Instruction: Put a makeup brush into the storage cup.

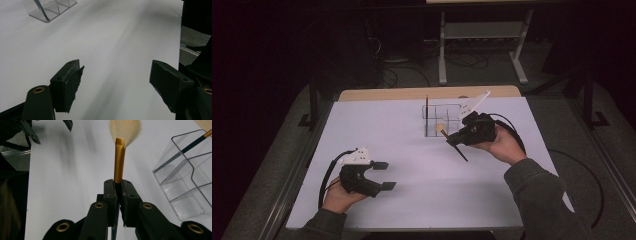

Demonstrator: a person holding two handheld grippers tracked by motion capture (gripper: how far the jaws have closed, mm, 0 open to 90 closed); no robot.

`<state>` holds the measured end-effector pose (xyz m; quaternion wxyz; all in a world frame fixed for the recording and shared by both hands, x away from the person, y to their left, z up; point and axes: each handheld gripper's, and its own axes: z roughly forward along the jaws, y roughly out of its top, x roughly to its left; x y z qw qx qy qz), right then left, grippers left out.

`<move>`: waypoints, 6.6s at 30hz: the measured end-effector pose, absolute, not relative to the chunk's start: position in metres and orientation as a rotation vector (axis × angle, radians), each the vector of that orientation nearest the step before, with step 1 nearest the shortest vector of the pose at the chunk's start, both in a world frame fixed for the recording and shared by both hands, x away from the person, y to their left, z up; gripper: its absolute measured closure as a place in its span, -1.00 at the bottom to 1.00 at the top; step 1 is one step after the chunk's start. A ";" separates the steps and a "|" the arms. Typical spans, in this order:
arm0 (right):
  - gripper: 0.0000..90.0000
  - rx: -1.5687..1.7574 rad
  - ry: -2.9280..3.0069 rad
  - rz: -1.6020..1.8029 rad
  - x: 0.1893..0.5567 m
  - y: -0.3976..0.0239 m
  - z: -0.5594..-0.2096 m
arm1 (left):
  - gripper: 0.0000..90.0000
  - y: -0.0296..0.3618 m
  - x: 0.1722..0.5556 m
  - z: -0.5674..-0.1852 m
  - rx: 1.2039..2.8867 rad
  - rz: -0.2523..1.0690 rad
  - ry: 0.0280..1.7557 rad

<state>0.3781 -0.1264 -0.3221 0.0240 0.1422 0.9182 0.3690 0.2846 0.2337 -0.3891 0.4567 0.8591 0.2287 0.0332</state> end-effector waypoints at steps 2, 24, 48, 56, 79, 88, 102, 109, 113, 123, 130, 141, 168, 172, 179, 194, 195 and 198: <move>0.85 0.447 2.846 1.142 0.380 -0.126 -0.321 | -0.46 0.234 0.285 -0.389 2.118 0.087 0.560; 0.85 0.480 2.832 1.146 0.398 -0.120 -0.311 | -0.49 0.237 0.284 -0.389 2.108 0.084 0.571; 0.85 0.479 2.799 1.139 0.420 -0.115 -0.303 | -0.50 0.238 0.283 -0.390 2.119 0.093 0.567; 0.85 0.497 2.806 1.136 0.423 -0.112 -0.298 | -0.51 0.239 0.283 -0.391 2.115 0.092 0.577; 0.84 0.481 2.799 1.132 0.441 -0.099 -0.291 | -0.52 0.242 0.282 -0.392 2.122 0.096 0.571; 0.85 0.489 2.795 1.133 0.449 -0.099 -0.292 | -0.52 0.242 0.282 -0.392 2.110 0.099 0.573; 0.85 0.500 2.786 1.129 0.459 -0.096 -0.286 | -0.53 0.243 0.283 -0.391 2.113 0.096 0.571; 0.85 0.515 2.785 1.129 0.464 -0.094 -0.285 | -0.53 0.243 0.283 -0.391 2.112 0.099 0.566; 0.85 0.502 2.784 1.131 0.468 -0.092 -0.285 | -0.53 0.243 0.283 -0.391 2.106 0.096 0.571; 0.85 0.517 2.777 1.136 0.477 -0.090 -0.283 | -0.53 0.244 0.286 -0.391 2.107 0.099 0.561; 0.85 0.521 2.762 1.134 0.484 -0.088 -0.279 | -0.53 0.243 0.286 -0.391 2.099 0.088 0.571; 0.84 0.582 2.735 1.147 0.499 -0.093 -0.284 | -0.53 0.242 0.286 -0.392 2.100 0.079 0.573; 0.84 0.618 2.712 1.127 0.514 -0.080 -0.292 | -0.55 0.245 0.285 -0.392 2.087 0.081 0.577; 0.84 0.627 2.706 1.132 0.515 -0.079 -0.294 | -0.55 0.245 0.285 -0.392 2.090 0.080 0.577; 0.84 0.628 2.713 1.130 0.517 -0.077 -0.296 | -0.55 0.247 0.285 -0.392 2.087 0.084 0.576; 0.84 0.639 2.715 1.110 0.519 -0.072 -0.304 | -0.56 0.248 0.284 -0.391 2.090 0.092 0.582; 0.84 0.647 2.717 1.108 0.519 -0.072 -0.305 | -0.56 0.248 0.284 -0.392 2.090 0.093 0.581; 0.84 0.646 2.716 1.094 0.519 -0.072 -0.306 | -0.56 0.248 0.285 -0.392 2.095 0.095 0.582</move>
